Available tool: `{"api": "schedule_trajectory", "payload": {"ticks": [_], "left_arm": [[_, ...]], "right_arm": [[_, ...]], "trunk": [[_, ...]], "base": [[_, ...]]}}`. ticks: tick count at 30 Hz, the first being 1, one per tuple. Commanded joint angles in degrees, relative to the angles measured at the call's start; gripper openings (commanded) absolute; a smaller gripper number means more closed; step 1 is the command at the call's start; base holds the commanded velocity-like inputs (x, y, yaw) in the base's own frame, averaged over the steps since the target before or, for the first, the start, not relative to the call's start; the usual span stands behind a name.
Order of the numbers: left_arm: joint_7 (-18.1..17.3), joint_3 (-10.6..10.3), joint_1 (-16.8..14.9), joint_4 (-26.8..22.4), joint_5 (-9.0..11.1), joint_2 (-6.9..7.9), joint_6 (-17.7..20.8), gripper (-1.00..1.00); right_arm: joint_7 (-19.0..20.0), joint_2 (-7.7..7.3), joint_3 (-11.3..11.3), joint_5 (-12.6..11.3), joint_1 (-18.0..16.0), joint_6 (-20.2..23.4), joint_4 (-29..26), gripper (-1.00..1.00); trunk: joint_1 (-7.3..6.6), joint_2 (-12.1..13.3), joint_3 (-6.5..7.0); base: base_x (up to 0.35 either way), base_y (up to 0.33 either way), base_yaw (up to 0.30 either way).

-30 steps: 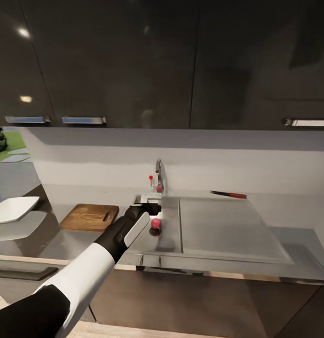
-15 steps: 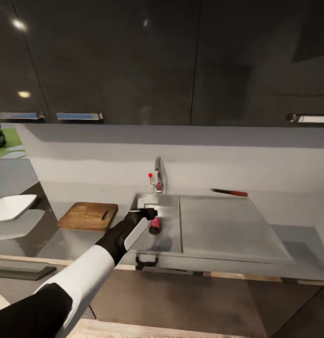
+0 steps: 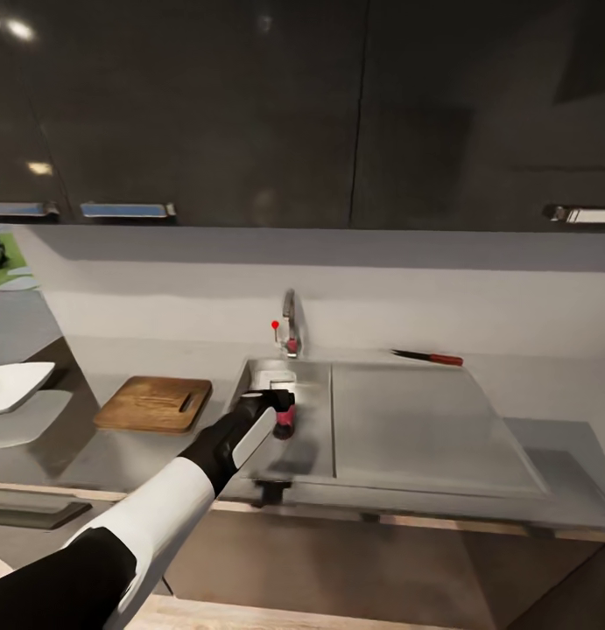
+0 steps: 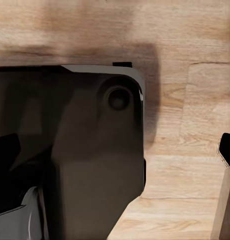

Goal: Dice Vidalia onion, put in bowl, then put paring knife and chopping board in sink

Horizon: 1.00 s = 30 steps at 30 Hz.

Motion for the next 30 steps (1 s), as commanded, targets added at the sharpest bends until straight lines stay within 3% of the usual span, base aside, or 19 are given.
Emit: {"api": "schedule_trajectory", "payload": {"ticks": [1, 13, 30], "left_arm": [[0.54, -0.47, -0.08, -0.06, 0.56, 0.04, 0.11, 1.0], [0.54, -0.89, -0.08, 0.02, 0.56, 0.04, 0.11, 1.0], [1.03, -1.01, -0.08, 0.95, 0.3, 0.76, 0.04, 1.0]], "right_arm": [[-0.09, -0.01, 0.49, -0.44, -0.03, -0.1, -0.01, 1.0], [0.03, 0.0, 0.49, -0.44, -0.03, -0.1, -0.01, 1.0], [0.22, -0.01, 0.49, -0.44, -0.03, -0.01, -0.03, 1.0]], "trunk": [[0.05, -0.13, -0.22], [0.05, -0.13, -1.29], [0.05, -0.13, -2.79]], "base": [[0.222, -0.183, 0.0], [0.211, -0.171, 0.0], [0.012, -0.009, 0.0]]}}
